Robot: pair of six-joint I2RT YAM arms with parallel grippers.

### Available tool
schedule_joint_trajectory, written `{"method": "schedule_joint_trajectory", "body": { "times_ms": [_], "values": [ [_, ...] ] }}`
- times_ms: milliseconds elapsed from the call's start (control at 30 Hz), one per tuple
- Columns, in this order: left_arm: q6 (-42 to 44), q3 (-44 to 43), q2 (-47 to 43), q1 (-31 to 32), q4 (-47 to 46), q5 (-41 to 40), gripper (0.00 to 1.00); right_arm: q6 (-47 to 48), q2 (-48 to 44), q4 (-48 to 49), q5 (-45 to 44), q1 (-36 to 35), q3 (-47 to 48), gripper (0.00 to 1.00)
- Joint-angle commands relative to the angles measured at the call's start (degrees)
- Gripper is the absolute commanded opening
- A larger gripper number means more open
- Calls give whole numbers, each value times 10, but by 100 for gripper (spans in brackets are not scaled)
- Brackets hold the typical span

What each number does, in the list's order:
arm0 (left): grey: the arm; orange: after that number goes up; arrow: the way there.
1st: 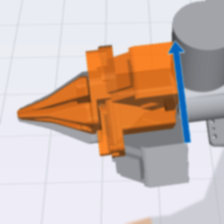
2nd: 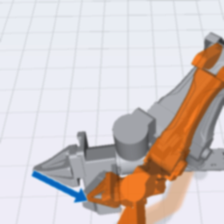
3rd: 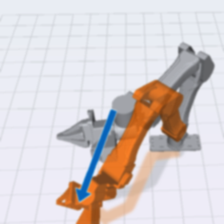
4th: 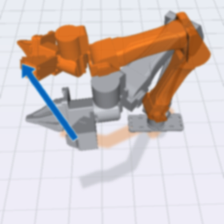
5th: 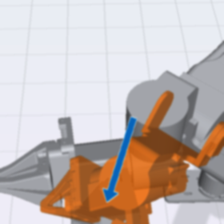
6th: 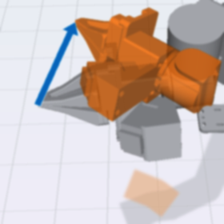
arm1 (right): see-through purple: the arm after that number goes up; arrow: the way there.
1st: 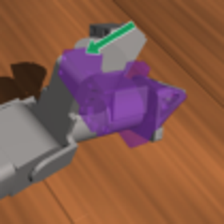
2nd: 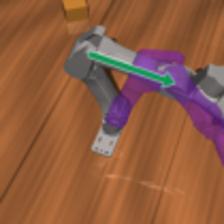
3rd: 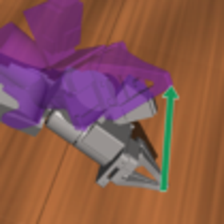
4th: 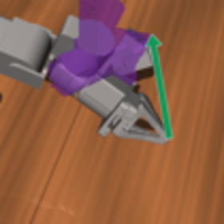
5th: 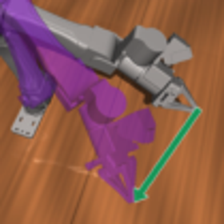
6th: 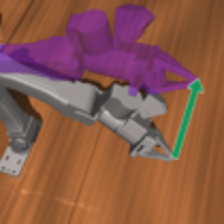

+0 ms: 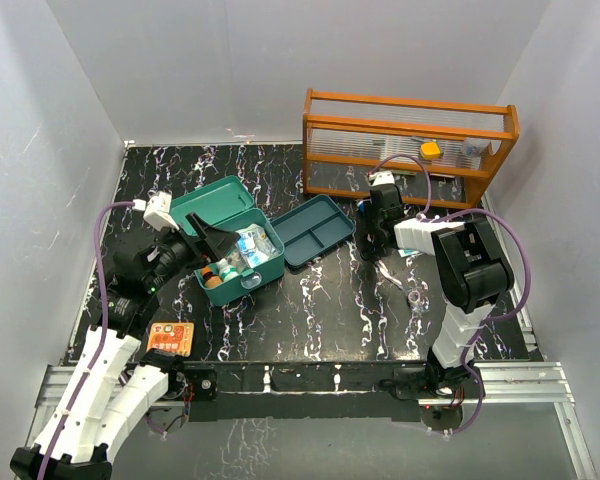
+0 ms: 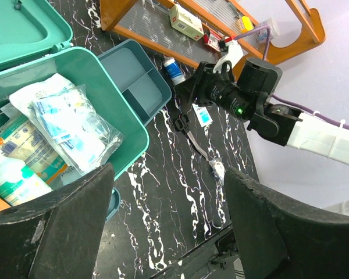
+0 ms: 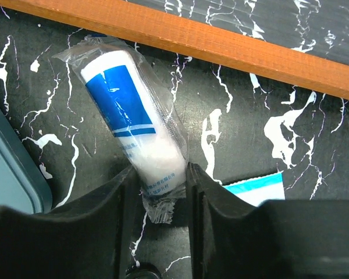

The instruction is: Organize the medicine kit

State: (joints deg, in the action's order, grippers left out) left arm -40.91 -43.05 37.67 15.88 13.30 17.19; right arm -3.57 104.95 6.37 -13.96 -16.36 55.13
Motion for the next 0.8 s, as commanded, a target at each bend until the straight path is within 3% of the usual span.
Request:
{"method": "schedule_joint_trajectory", "body": {
  "times_ms": [0, 167, 333, 767],
  "values": [
    [-1, 5, -4, 1, -17, 11, 75, -9, -9, 3, -1, 3, 29, 30],
    [1, 6, -3, 1, -14, 11, 75, -21, -13, -23, 6, 3, 38, 18],
    [-1, 9, 0, 1, -13, 12, 75, -73, -57, -37, 42, 3, 15, 16],
    [-12, 5, 54, 1, -47, 72, 78, -232, -319, -24, 274, -7, -137, 17]
  ]
}}
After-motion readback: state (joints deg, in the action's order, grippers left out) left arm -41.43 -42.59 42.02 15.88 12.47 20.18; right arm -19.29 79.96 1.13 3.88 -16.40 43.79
